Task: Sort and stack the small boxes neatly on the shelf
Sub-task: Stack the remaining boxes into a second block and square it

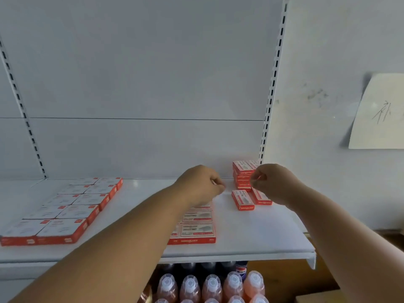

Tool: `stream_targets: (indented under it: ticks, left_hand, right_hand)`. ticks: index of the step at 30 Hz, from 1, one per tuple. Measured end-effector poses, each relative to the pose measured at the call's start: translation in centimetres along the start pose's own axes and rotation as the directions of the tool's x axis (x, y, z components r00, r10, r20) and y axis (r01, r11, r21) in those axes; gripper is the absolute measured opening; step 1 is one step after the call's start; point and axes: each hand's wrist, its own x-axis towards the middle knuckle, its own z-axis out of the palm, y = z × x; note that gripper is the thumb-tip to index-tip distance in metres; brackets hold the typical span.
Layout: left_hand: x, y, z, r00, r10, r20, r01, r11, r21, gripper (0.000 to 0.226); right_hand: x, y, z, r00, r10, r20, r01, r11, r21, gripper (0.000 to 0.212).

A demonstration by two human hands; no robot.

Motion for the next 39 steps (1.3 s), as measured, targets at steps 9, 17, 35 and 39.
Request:
stream_targets:
  ticks: [9,17,35,39]
  left_hand:
    - [3.1,5.6,6.8,0.980,-0.145,0.135,0.072,0.895,0.440,0.043]
    - [3.0,6.3,7.6,0.956,-0.294,-0.024,0.277,0.868,0.412,0.033]
    - [0.1,3.8,2.9,0.885,-0.301,-0.355,0.167,0.918,-0.361,0.021]
    - [-1.1,1.3,-0.6,0.890,-0.337,-0.308,0.106,0.809,-0.578,0.025]
  right_hand:
    - [-0.4,4.2,0.4,0.989,-0.012,0.150,0.042,0.979,-0.198,0.031]
    - [0.5,6.1,0.1,0.978,-0.011,0.210,0.032,0.995,-0.098,0.028]
    - [0.2,4.1,-0.4,0.997,-0.050,0.060,-0.017,0.616,0.787,0.020]
    - [0.0,0.5,0.2,0.994,-0.080,0.079,-0.033,0.468,0.883,0.016]
